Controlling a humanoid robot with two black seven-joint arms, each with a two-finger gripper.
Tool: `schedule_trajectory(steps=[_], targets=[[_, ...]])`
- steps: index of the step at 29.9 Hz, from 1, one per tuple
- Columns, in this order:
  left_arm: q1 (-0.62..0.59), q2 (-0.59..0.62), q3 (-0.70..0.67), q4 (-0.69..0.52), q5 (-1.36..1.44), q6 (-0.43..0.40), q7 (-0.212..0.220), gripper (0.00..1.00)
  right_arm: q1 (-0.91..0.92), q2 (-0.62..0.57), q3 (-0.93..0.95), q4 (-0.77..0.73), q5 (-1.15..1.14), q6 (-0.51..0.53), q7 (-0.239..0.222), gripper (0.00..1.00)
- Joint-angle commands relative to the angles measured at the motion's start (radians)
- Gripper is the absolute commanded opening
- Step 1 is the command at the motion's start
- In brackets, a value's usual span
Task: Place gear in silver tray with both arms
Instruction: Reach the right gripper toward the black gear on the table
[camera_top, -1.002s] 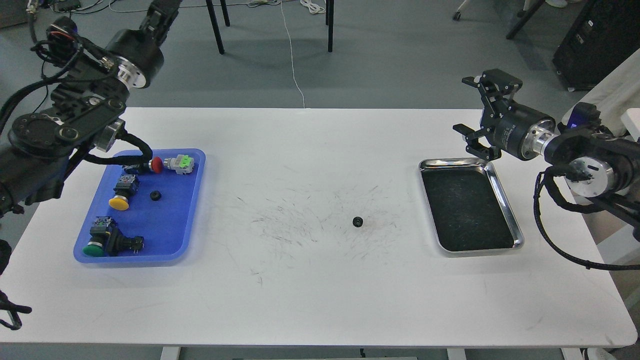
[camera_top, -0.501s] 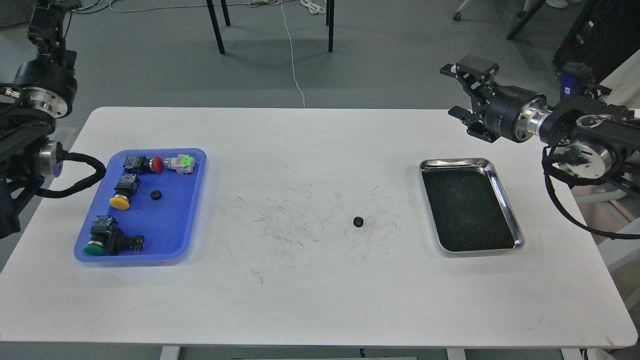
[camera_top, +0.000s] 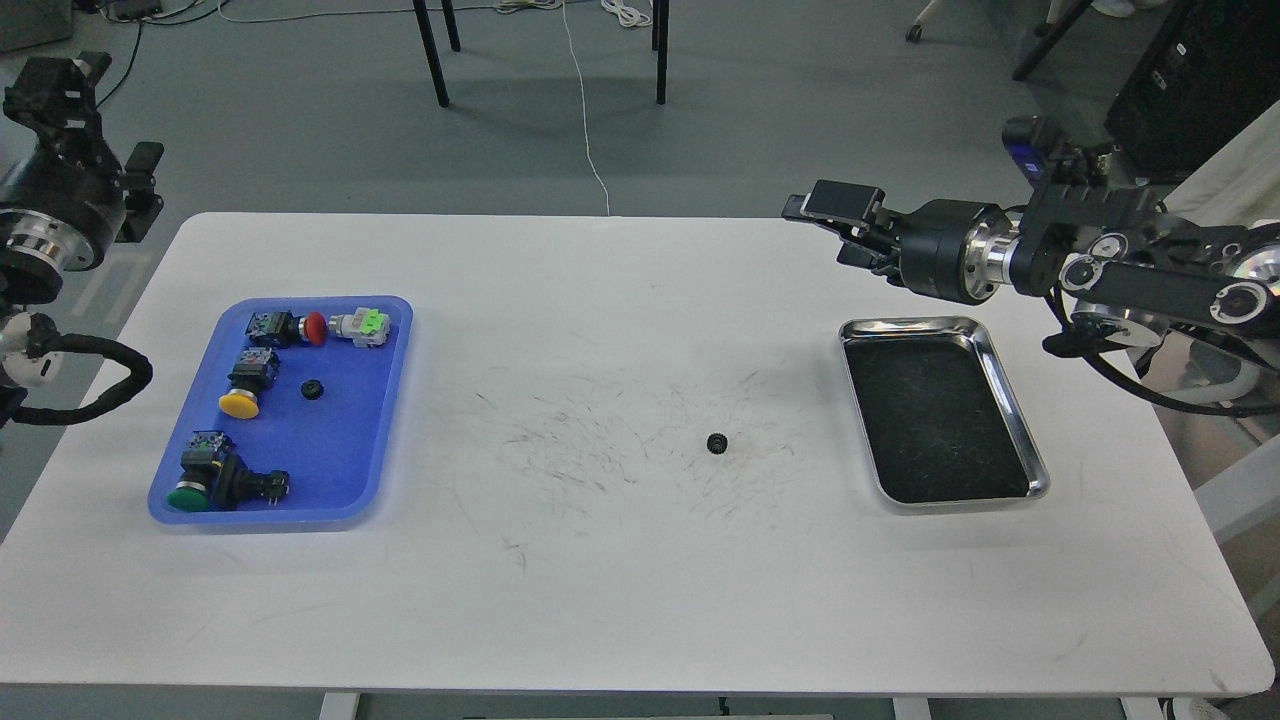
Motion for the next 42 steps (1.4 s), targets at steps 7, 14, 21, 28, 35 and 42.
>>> schedule_trajectory(steps=[7, 14, 21, 28, 35, 42], targets=[[-0.001, -0.012, -0.056, 0.042, -0.013, -0.074, 0.0, 0.98, 0.056, 0.164, -0.149, -0.037, -0.14, -0.009, 0.004, 0.98], [-0.004, -0.014, -0.066, 0.047, -0.05, -0.082, 0.0, 0.97, 0.055, 0.305, -0.243, -0.115, -0.216, -0.012, 0.015, 0.97], [-0.006, -0.014, -0.097, 0.045, -0.052, -0.088, 0.0, 0.97, 0.055, 0.422, -0.32, -0.141, -0.266, -0.013, 0.056, 0.94], [-0.004, -0.014, -0.096, 0.045, -0.052, -0.088, 0.0, 0.97, 0.044, 0.468, -0.399, -0.164, -0.358, -0.013, 0.09, 0.81], [-0.003, -0.014, -0.097, 0.045, -0.053, -0.088, 0.0, 0.97, -0.004, 0.514, -0.415, -0.23, -0.364, -0.013, 0.091, 0.76], [-0.003, -0.014, -0.097, 0.047, -0.053, -0.087, 0.0, 0.97, -0.011, 0.554, -0.418, -0.247, -0.366, -0.013, 0.091, 0.75]])
